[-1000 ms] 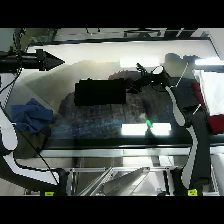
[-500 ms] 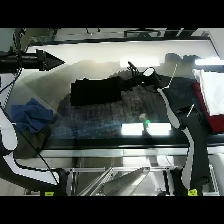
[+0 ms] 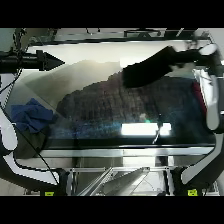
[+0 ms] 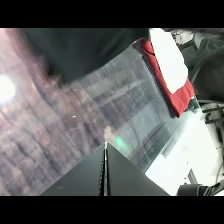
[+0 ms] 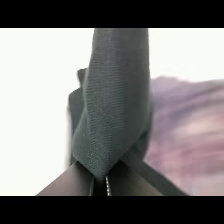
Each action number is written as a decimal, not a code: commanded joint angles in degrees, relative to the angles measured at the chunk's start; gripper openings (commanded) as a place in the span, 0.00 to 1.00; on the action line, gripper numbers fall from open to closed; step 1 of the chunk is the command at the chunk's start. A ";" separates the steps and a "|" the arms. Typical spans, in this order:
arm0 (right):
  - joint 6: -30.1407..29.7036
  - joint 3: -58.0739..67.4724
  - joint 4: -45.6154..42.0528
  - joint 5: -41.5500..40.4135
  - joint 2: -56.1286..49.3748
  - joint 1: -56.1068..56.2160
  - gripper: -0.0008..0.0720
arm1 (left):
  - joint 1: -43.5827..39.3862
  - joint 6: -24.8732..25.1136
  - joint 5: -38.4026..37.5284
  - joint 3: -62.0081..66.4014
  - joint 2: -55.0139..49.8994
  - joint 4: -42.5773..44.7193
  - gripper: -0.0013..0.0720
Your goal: Fold the shirts.
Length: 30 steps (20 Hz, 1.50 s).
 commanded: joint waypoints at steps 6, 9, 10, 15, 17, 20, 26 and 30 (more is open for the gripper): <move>5.92 -0.11 -2.23 9.92 11.56 -29.46 0.04 | -1.07 0.46 -1.42 -0.02 0.02 -0.02 0.04; 7.98 -2.34 -9.38 19.21 11.61 -32.04 0.04 | -4.26 0.48 -3.10 -0.09 0.02 0.07 0.04; 8.92 -3.87 -14.21 21.94 11.61 -32.15 0.04 | -5.49 0.48 -3.15 -0.09 0.02 0.07 0.04; 8.72 -9.64 -33.79 31.78 11.63 -32.20 0.04 | -10.71 0.48 -3.10 -0.09 0.02 0.07 0.04; 8.72 -9.64 -34.91 33.16 11.82 -32.20 0.04 | -12.22 0.48 -3.10 -0.09 0.02 0.04 0.04; 8.70 -9.70 -34.77 36.74 11.89 -32.13 0.04 | -13.62 0.50 -3.10 -0.09 0.00 0.07 0.04; 7.41 -10.05 -35.67 38.73 12.50 -32.13 0.04 | -13.68 0.50 -3.15 -0.09 -0.02 0.07 0.04; 7.39 -10.95 -40.98 40.96 12.33 -32.15 0.75 | -13.70 0.52 -3.85 -0.09 -0.02 0.07 0.04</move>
